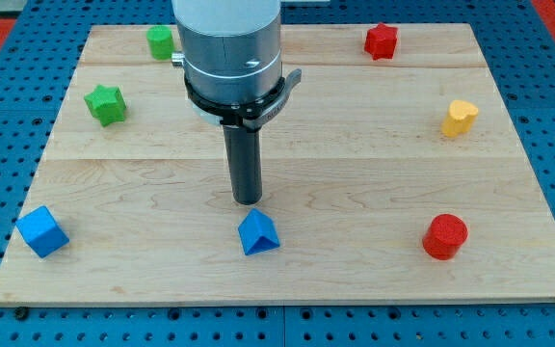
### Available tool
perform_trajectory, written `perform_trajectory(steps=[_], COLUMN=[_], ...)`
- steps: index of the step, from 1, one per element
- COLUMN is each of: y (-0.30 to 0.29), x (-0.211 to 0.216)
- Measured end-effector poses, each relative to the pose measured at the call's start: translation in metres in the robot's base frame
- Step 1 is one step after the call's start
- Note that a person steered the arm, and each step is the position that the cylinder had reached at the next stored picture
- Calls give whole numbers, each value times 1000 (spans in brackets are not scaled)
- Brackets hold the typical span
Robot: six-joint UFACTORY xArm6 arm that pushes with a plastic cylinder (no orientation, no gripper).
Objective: Move the arm to the left center
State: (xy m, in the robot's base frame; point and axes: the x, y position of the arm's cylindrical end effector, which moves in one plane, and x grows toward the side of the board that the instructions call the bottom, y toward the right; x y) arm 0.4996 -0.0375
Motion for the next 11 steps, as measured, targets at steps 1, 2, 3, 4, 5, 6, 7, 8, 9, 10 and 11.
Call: perform_trajectory(steps=[1,2,3,4,5,6,7,8,9,10,11], y=[0,0,0,2,7,9,-33,-59,-104,-143,-229], x=[0,0,8,9,11,6,-22,-28,-8,-33,-44])
